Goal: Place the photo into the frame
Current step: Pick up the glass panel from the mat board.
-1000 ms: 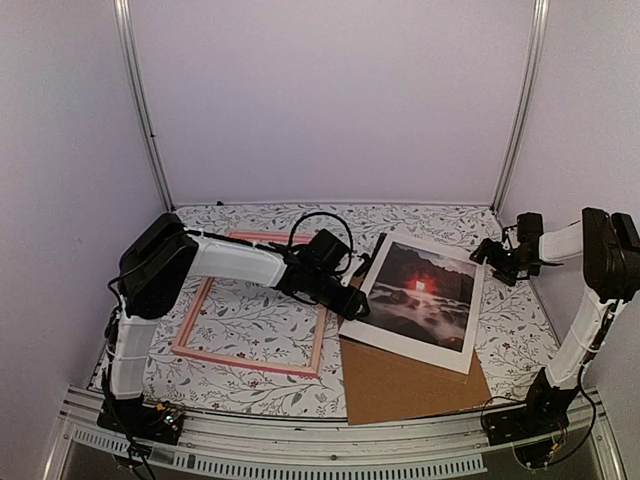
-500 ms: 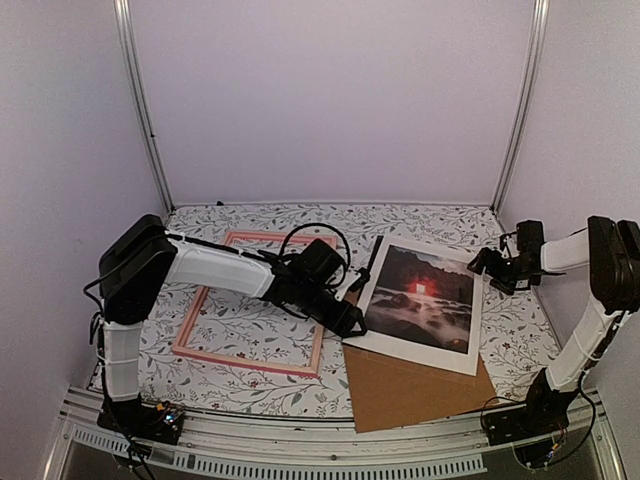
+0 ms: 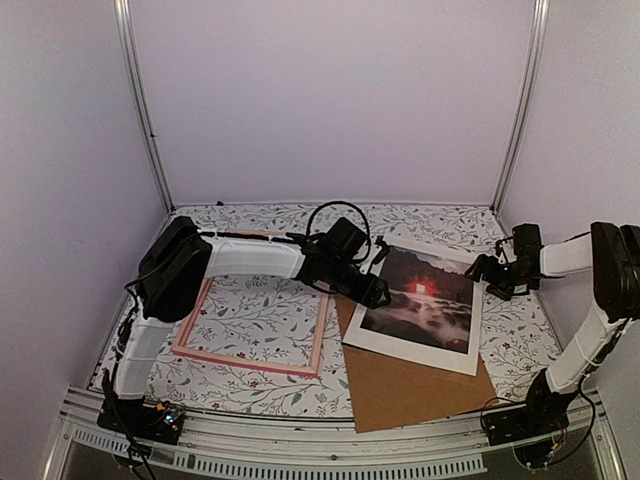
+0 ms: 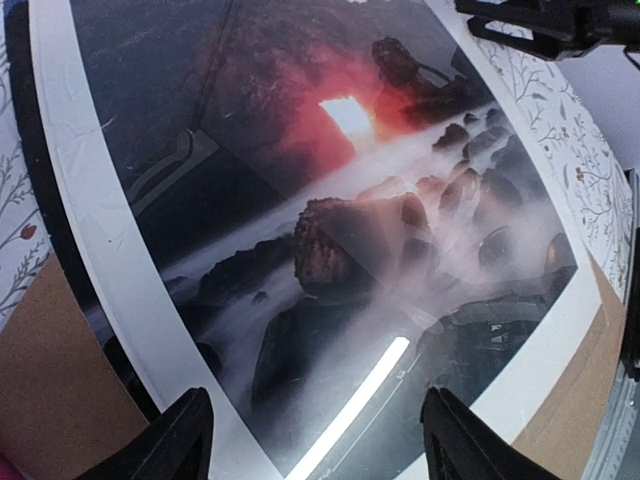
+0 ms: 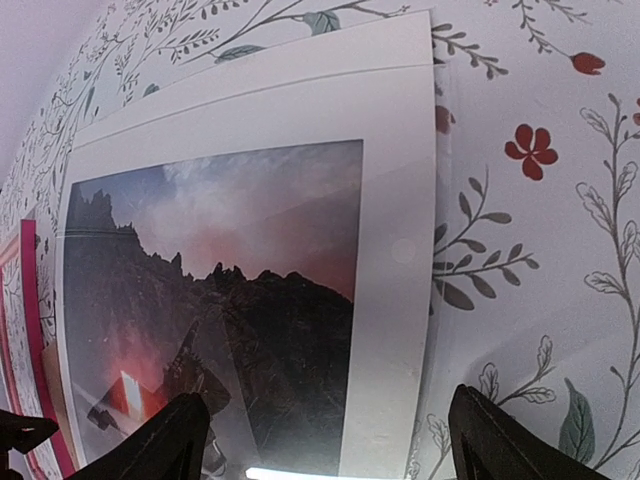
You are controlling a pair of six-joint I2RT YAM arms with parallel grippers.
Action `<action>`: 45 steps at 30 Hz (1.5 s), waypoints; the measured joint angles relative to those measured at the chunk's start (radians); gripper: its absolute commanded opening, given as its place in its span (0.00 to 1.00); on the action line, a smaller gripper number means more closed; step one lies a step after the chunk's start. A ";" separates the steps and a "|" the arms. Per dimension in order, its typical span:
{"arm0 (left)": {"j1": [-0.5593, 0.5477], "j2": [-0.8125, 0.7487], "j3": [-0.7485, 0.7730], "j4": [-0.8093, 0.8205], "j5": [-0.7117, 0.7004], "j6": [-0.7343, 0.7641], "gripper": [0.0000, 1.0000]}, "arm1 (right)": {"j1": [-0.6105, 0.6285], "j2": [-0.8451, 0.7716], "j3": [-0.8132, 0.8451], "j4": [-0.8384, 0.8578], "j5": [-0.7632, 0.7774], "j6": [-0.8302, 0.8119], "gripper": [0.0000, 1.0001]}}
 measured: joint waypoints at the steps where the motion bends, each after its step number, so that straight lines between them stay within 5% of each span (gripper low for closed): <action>1: 0.003 0.013 0.009 -0.007 -0.003 0.000 0.74 | 0.005 -0.004 -0.006 0.003 -0.005 0.001 0.86; 26: 0.032 0.077 0.061 -0.014 -0.039 -0.056 0.73 | 0.019 -0.061 -0.098 0.076 -0.038 0.029 0.84; 45: 0.027 0.039 -0.076 0.167 -0.059 -0.105 0.70 | 0.011 -0.130 -0.116 -0.019 -0.069 0.077 0.75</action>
